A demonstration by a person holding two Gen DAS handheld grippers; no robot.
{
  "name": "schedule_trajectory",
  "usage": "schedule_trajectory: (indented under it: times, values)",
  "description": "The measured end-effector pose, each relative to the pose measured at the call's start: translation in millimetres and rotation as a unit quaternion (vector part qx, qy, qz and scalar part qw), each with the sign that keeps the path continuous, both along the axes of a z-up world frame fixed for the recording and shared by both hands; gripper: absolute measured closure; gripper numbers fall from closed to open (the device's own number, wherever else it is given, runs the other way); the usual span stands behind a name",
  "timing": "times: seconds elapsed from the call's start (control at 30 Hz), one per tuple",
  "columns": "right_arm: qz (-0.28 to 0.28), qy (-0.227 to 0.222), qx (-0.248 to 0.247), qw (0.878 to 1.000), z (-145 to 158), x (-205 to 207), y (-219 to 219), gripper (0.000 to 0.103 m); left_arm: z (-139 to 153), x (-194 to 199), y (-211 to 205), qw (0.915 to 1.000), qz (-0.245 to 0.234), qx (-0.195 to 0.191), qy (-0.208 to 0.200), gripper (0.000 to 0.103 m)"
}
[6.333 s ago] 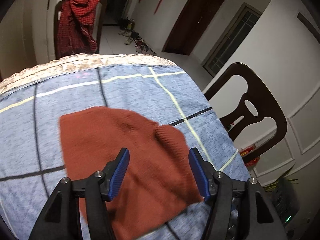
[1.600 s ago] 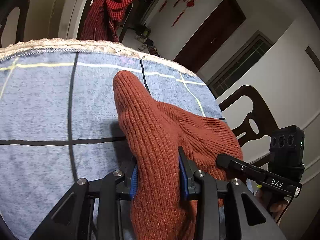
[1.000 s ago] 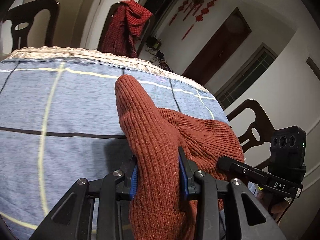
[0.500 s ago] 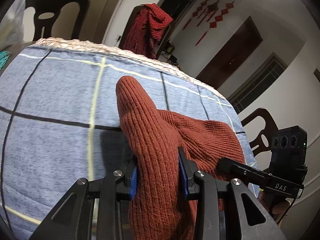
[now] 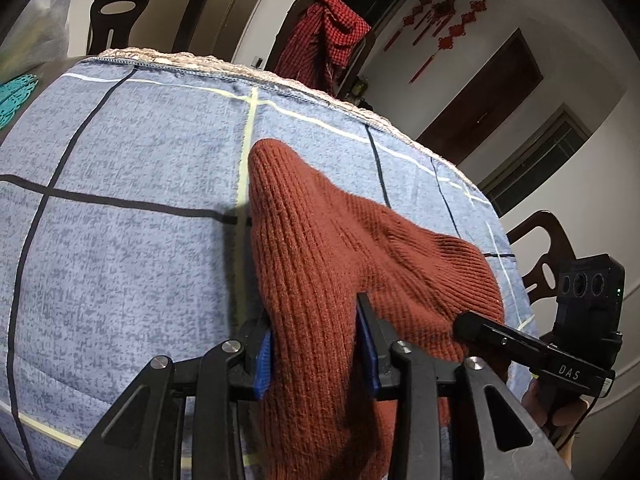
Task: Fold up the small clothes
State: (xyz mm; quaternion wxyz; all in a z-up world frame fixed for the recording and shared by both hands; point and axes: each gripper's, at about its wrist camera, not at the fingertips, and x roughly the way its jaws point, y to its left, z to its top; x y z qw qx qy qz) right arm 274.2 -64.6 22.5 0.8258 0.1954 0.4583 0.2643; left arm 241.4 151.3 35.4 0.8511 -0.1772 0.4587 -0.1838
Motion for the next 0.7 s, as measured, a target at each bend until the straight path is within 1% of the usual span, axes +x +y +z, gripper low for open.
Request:
schedule_trajectory:
  times: [0.1,0.2,0.27,0.3,0.47,0.53,0.6,0.63,0.7]
  values:
    - [-0.007,-0.002,-0.014,1.0,-3,-1,0,0.079,-3,-2,1,1.0,0.003,0.009,0.001,0.058]
    - [-0.014,-0.003,-0.021,1.0,-5,-3,-1,0.076,-4,-6,1,0.9997,0.006,0.021,-0.001,0.054]
    - [-0.017,-0.007,-0.032,0.999,-5,-5,-1,0.075,-3,-6,1,0.9995,0.01,0.03,-0.002,0.049]
    - [-0.017,-0.01,-0.038,0.999,-5,-6,0,0.074,-2,-8,1,0.9992,0.012,0.038,-0.005,0.047]
    - [-0.021,-0.034,-0.083,0.996,0,-14,6,0.063,4,-18,3,0.9975,0.025,0.063,-0.017,0.04]
    - [-0.025,-0.043,-0.096,0.994,2,-18,8,0.061,7,-24,2,0.9966,0.03,0.074,-0.022,0.038]
    - [-0.028,-0.054,-0.107,0.992,6,-24,9,0.06,11,-32,-1,0.9952,0.034,0.086,-0.031,0.034]
    - [-0.03,-0.061,-0.113,0.991,9,-29,10,0.058,14,-38,-3,0.9944,0.037,0.091,-0.04,0.031]
    - [-0.033,-0.075,-0.125,0.989,13,-37,12,0.057,17,-50,-5,0.9931,0.037,0.097,-0.054,0.029]
